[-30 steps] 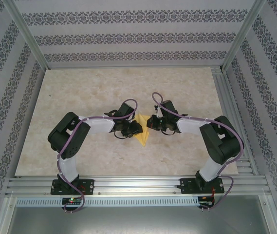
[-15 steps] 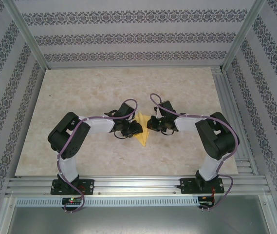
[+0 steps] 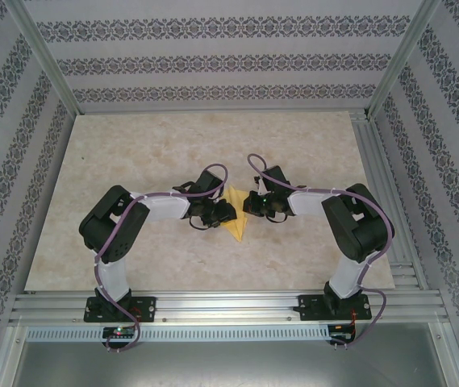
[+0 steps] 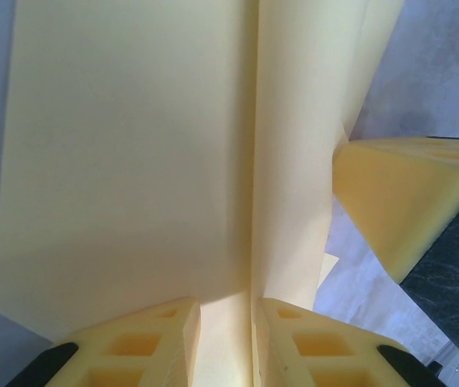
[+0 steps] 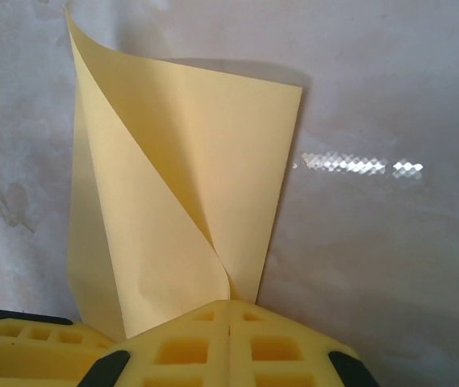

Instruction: Fold a paper plane with a square sheet of paper (fold left side to right side)

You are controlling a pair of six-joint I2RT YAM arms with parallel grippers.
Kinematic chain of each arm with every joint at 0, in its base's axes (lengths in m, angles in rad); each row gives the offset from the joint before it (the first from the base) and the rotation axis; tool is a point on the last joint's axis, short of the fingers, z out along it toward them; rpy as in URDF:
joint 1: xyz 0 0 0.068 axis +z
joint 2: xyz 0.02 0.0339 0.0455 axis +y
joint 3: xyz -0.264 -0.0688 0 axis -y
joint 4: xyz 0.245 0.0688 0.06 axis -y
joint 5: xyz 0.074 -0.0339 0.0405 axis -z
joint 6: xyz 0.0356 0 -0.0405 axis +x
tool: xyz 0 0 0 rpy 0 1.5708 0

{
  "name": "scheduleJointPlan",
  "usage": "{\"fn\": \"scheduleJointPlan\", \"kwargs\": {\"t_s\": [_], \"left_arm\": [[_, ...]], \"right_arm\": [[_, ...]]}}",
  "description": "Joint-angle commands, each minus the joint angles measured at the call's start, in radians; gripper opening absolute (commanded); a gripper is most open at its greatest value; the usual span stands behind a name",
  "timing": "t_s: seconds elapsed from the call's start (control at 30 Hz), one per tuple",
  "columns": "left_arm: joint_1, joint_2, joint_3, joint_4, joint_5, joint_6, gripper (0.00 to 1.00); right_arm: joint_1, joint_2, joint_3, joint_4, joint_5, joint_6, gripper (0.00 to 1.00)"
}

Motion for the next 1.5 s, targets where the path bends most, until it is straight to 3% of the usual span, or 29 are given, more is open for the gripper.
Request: {"fn": "scheduleJointPlan", "kwargs": {"t_s": [0.0, 0.27, 0.5, 0.7, 1.47], "left_arm": [[0.003, -0.042, 0.013, -0.091, -0.031, 0.027, 0.30], [0.013, -0.131, 0.070, -0.133, -0.023, 0.045, 0.33], [0.013, -0.031, 0.083, 0.012, 0.083, -0.016, 0.25], [0.013, 0.028, 0.103, 0.066, 0.102, -0.046, 0.24], [0.010, 0.079, -0.007, 0.103, 0.058, -0.060, 0.23]], "right_arm": [[0.001, 0.021, 0.008, -0.066, 0.048, -0.034, 0.03], [0.012, 0.025, 0.009, -0.077, 0.052, -0.034, 0.03], [0.019, 0.022, 0.017, -0.085, 0.058, -0.036, 0.03], [0.025, 0.027, 0.021, -0.087, 0.062, -0.036, 0.03], [0.025, 0.024, 0.080, -0.109, 0.046, -0.053, 0.06]]}}
